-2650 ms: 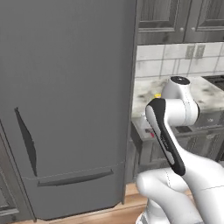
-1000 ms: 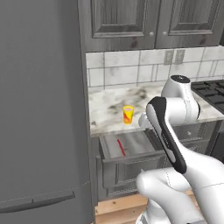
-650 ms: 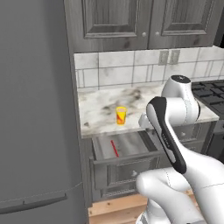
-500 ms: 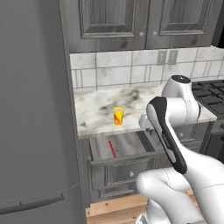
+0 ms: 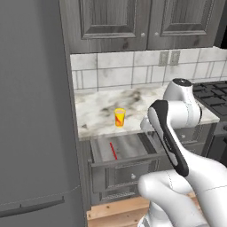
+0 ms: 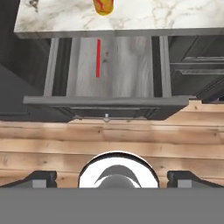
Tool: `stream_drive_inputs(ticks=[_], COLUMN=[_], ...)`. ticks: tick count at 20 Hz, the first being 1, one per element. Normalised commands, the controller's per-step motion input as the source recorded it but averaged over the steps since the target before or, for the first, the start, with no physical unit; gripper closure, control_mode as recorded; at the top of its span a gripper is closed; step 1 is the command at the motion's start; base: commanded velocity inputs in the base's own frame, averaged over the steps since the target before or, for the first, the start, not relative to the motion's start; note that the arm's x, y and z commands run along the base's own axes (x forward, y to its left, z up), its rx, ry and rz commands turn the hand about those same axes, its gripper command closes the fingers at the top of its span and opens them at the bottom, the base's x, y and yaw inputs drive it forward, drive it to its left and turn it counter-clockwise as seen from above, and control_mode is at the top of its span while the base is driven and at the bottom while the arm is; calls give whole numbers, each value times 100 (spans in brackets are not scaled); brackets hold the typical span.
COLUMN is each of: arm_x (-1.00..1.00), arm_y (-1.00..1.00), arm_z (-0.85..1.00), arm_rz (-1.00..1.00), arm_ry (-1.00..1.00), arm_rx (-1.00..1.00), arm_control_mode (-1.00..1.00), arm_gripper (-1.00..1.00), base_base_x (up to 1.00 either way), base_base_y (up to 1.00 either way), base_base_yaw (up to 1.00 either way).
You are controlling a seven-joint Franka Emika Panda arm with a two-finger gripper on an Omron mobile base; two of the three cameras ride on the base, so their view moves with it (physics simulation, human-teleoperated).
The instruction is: Pick up the straw from the right drawer and put it inside the smoothie cup.
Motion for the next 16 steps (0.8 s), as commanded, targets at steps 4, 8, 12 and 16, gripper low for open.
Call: stream_drive_inputs(ticks=[4,8,12,16], arm_x=[22,34,36,24], arm_y=[0,0,2,15], arm_z=[-57,-69,-70,-57], arm_rz=[0,0,0,0], arm_ry=[0,4,5,4], arm_rx=[0,0,0,0], arm_control_mode=[-100,-100,-100,-100], arm_gripper=[-100,-100,-100,-100], base_base_x=[0,0,0,0], base_base_y=[0,0,0,0], base_base_yaw=[0,0,0,0])
